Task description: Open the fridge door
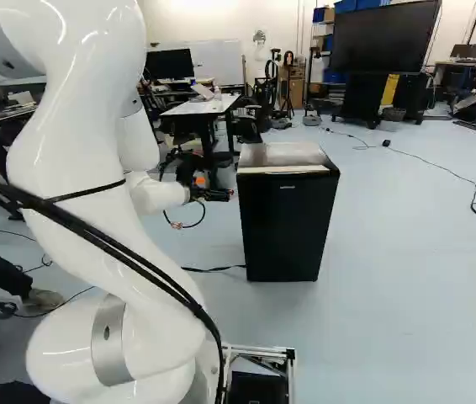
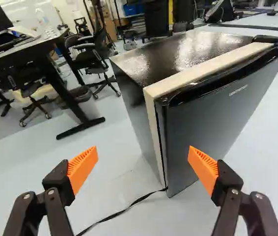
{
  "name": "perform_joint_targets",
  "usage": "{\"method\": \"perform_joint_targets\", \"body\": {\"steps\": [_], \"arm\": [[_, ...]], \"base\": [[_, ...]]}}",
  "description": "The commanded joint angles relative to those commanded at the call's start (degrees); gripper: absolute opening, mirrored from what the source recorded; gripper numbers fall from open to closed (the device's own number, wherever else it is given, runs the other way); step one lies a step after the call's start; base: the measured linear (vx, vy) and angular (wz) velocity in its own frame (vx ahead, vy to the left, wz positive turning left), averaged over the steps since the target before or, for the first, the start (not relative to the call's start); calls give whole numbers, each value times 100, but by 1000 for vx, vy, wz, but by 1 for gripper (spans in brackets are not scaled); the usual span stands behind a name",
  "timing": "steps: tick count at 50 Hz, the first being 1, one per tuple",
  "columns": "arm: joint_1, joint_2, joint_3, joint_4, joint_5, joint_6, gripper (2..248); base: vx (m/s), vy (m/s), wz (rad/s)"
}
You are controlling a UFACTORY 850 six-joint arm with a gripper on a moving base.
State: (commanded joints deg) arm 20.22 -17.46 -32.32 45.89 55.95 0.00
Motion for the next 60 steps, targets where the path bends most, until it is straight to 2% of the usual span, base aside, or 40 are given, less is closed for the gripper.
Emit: {"method": "perform_joint_targets", "body": {"steps": [23,39,50,60], "arm": [[34,-265,-337,951,467,0,247],[29,-690,-644,1589,789,0,247],[19,-997,-866,1746,861,0,247],[21,-1106,-987,1758,866,0,247]], "base": [[0,0,0],[0,0,0],[0,0,0],[0,0,0]]}}
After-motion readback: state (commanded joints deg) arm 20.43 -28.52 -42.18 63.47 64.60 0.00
